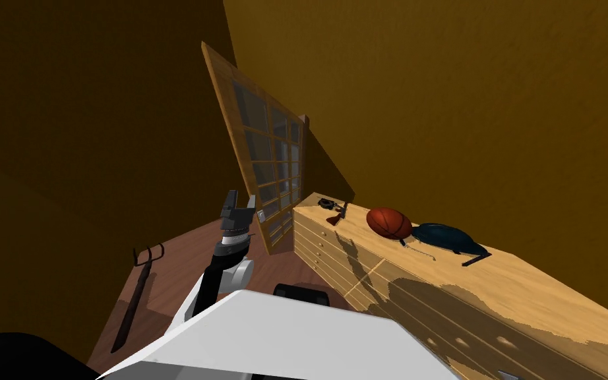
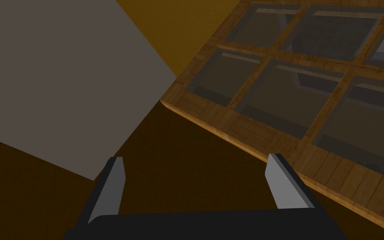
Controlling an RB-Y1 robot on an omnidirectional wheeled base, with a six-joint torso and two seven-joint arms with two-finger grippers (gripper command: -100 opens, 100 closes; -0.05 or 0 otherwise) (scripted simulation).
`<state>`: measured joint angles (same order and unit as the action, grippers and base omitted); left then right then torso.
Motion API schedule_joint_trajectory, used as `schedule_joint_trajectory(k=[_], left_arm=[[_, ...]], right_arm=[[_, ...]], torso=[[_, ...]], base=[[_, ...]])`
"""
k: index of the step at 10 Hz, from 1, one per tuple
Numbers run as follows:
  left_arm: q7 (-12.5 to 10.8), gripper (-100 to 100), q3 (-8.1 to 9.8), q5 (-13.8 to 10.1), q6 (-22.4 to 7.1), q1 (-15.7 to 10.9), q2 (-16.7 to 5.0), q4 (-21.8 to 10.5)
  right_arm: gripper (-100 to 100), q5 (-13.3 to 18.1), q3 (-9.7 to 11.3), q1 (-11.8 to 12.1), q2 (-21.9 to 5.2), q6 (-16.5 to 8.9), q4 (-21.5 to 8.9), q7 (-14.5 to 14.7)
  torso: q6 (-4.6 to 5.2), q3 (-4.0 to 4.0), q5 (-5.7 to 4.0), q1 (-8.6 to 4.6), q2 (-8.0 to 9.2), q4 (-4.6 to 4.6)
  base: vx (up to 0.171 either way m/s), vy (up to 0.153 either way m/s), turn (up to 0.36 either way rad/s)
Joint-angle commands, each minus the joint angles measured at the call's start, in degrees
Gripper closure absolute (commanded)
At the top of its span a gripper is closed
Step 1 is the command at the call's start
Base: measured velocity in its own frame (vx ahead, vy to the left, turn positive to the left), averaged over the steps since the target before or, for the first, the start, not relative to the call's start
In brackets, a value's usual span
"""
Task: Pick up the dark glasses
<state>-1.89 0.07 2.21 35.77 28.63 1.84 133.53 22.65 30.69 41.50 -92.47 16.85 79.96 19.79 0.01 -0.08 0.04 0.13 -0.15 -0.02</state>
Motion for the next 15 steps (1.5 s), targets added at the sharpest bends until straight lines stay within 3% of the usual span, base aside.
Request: schedule_joint_trajectory(k=[1,5,9,13,14,15], left_arm=[[0.00,0,0.00,0.00,0.00,0.00,0.00,0.00],[0.00,0,0.00,0.00,0.00,-0.01,0.00,0.00],[0.00,0,0.00,0.00,0.00,0.00,-0.01,0.00],[0.00,0,0.01,0.00,0.00,0.01,-0.01,0.00],[0.00,0,0.01,0.00,0.00,0.00,-0.01,0.00],[0.00,0,0.01,0.00,0.00,0.01,-0.01,0.00]], right_arm=[[-100,1.16,1.39,0.20,-2.86,-1.65,-1.37,0.48],[-100,3.71,4.16,-0.50,-8.84,-3.16,-5.84,1.30],[-100,5.63,5.96,-1.65,-12.03,-4.35,-8.89,1.59],[-100,6.74,6.53,-3.46,-12.34,-5.25,-10.01,1.49],[-100,5.80,6.16,-2.42,-12.73,-5.32,-9.55,2.01],[0,5.77,6.12,-2.46,-12.76,-5.43,-9.51,2.03]], torso=[[0.00,0.00,0.00,0.00,0.00,0.00],[-0.04,-0.01,-0.01,-0.06,-0.02,0.00],[-0.05,-0.06,-0.06,-0.22,-0.10,-0.02],[0.03,-0.15,-0.14,-0.43,-0.24,-0.06],[-0.04,-0.16,-0.13,-0.47,-0.27,-0.06],[0.06,-0.09,-0.12,-0.32,-0.13,-0.04]], base=[[0.031,0.030,0.178],[0.040,0.012,0.193],[0.057,-0.031,0.201],[0.105,-0.099,0.210],[0.050,-0.060,0.076],[0.009,-0.011,-0.008]])
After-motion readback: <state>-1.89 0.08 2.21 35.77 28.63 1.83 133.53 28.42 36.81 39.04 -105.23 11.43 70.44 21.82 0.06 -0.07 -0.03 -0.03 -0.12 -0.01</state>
